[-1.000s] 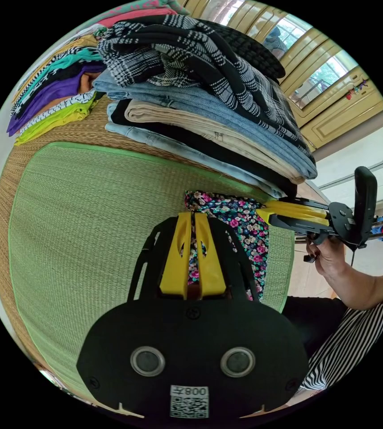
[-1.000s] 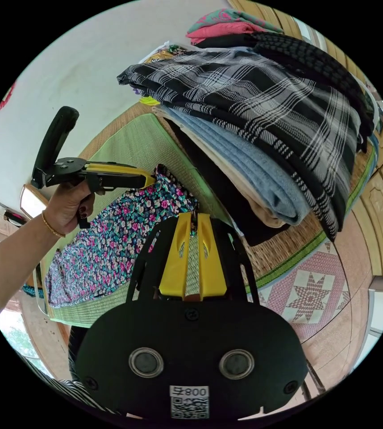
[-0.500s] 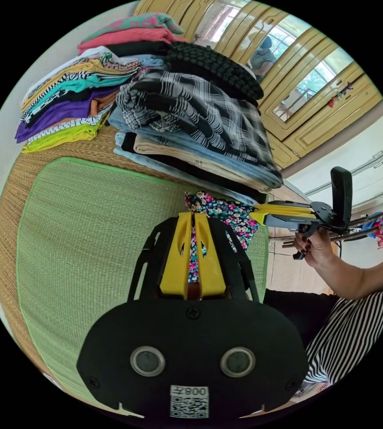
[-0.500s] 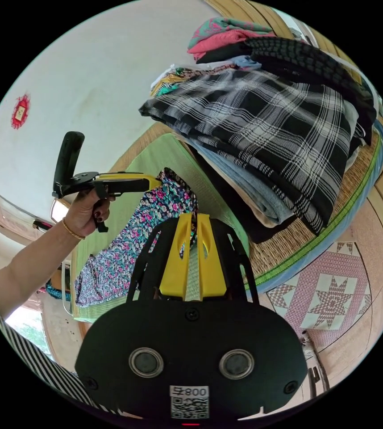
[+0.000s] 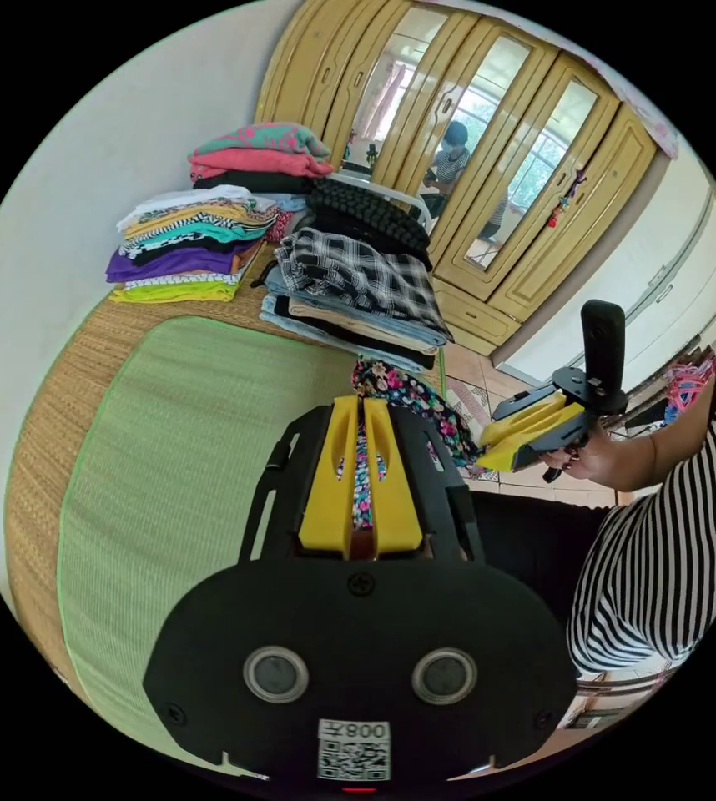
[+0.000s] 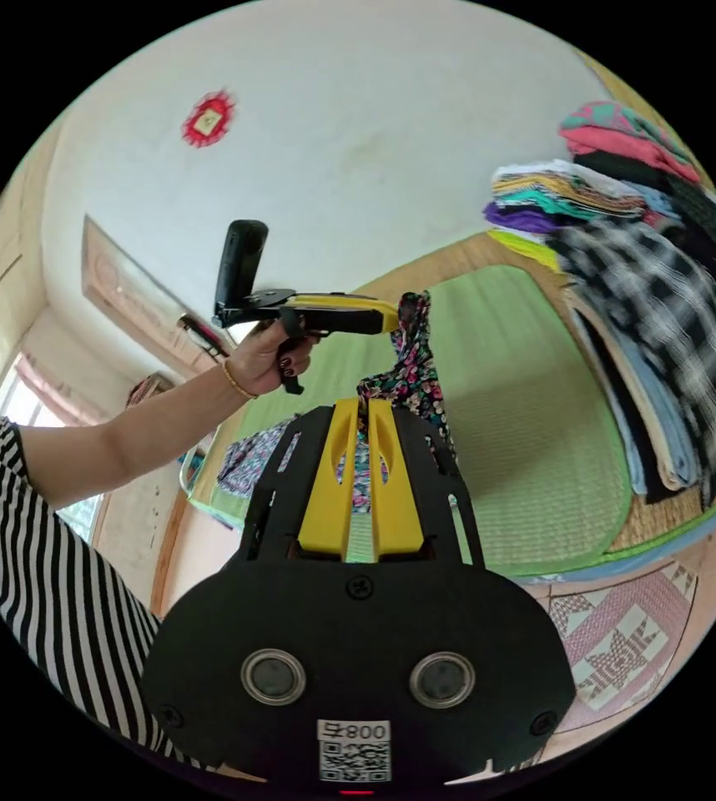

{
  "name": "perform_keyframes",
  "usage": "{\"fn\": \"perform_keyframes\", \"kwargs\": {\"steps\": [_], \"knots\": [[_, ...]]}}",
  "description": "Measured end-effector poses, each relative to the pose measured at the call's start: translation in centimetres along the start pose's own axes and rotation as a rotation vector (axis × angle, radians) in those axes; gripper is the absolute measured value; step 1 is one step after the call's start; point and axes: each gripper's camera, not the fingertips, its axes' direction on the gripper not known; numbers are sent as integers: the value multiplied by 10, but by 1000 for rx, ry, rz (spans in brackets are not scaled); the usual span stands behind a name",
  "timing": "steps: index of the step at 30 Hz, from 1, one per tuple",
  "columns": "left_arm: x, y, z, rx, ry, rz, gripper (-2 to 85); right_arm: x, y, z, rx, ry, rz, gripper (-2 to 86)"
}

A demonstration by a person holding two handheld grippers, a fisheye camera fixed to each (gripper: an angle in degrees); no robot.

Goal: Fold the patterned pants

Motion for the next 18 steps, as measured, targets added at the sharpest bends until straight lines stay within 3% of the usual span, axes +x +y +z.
{"fn": "perform_keyframes", "kwargs": {"steps": [10,18], "knots": [[-33,167,-70,11,-34,-251,11,-102,8,163,-275,-199,-190,22],[-69,270,-71,15,-11,-524,11,-127,20,302,-529,-210,-224,22]]}}
